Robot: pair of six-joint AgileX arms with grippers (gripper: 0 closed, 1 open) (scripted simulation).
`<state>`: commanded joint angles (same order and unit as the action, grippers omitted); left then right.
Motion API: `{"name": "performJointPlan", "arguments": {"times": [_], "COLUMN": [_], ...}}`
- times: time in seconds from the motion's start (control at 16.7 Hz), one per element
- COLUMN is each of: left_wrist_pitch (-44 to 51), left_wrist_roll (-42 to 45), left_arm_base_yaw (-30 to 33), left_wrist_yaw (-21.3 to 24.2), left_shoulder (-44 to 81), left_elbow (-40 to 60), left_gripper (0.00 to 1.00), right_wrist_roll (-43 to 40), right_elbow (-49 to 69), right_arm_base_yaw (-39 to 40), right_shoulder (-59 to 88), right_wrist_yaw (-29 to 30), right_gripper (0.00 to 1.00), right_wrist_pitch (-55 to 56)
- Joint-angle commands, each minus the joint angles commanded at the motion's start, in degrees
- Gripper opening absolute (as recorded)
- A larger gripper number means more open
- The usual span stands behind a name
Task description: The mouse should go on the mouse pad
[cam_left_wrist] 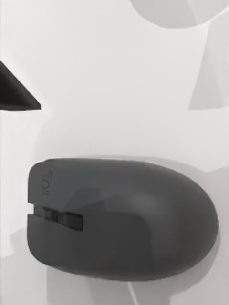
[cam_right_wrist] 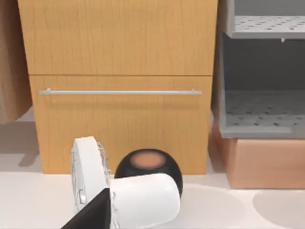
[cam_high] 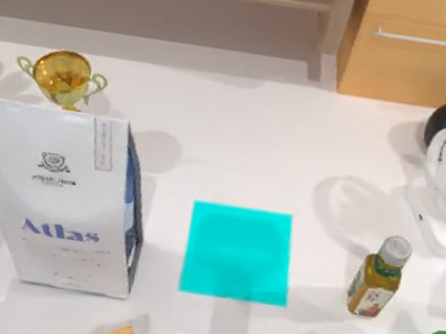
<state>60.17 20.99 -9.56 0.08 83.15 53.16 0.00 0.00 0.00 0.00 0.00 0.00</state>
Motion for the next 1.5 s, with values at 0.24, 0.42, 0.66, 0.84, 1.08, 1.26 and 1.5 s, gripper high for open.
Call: {"name": "performJointPlan", "arguments": {"times": [0.24, 0.42, 0.66, 0.84, 1.08, 1.26, 1.5], "left_wrist_pitch": [-4.3, -13.6, -24.4, -26.2, -26.2, -26.2, -26.2], "left_wrist_roll": [0.2, 0.4, 0.5, 0.4, 0.4, 0.4, 0.4], "left_arm_base_yaw": [-0.3, -0.6, -0.5, -0.4, -0.4, -0.4, -0.4], "left_wrist_yaw": [0.0, 0.0, 0.0, 0.0, 0.0, 0.0, 0.0], "left_shoulder": [2.0, 6.2, 11.3, 12.4, 12.4, 12.4, 12.4], "left_elbow": [-2.5, -7.1, -12.8, -14.0, -14.0, -14.0, -14.0], "left_gripper": [1.00, 1.00, 1.00, 1.00, 0.92, 0.70, 0.40], "right_wrist_roll": [0.0, 0.0, 0.0, 0.0, 0.0, 0.0, 0.0], "right_elbow": [0.0, 0.0, 0.0, 0.0, 0.0, 0.0, 0.0], "right_arm_base_yaw": [0.0, 0.0, 0.0, 0.0, 0.0, 0.0, 0.0], "right_shoulder": [0.0, 0.0, 0.0, 0.0, 0.0, 0.0, 0.0], "right_wrist_yaw": [0.0, 0.0, 0.0, 0.0, 0.0, 0.0, 0.0], "right_gripper": [1.00, 1.00, 1.00, 1.00, 1.00, 1.00, 1.00], "right_wrist_pitch": [0.0, 0.0, 0.0, 0.0, 0.0, 0.0, 0.0]}}
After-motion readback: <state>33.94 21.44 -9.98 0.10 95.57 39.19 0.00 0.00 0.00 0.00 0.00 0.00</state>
